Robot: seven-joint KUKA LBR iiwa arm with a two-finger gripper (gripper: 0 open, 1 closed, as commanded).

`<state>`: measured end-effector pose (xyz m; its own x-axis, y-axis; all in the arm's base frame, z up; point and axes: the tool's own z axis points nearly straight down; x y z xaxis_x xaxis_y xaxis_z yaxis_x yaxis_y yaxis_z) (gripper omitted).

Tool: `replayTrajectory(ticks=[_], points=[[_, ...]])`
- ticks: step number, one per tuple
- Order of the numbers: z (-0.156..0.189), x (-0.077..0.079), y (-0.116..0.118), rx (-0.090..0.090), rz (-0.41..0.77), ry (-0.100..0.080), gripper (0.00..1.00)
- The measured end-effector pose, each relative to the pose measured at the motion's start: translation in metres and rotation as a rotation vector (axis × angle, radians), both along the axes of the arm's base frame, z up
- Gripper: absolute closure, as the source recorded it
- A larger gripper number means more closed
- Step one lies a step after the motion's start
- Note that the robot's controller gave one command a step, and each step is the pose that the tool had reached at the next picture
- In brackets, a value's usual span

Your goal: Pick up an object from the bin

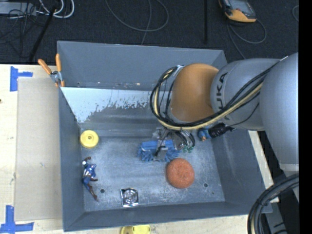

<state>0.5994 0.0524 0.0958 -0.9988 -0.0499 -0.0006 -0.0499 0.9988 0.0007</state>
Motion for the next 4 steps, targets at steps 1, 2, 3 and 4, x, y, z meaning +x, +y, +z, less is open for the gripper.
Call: replayTrajectory(ticks=[1,2,3,4], points=[[0.0000,0.0000,0.0000,0.000,-0.001,0.000,1.00],[0.0000,0.0000,0.0000,0.000,-0.001,0.000,1.00],[0.0000,0.0000,0.0000,0.000,-0.002,0.000,1.00],[0.0000,0.0000,0.0000,0.000,-0.002,0.000,1.00]])
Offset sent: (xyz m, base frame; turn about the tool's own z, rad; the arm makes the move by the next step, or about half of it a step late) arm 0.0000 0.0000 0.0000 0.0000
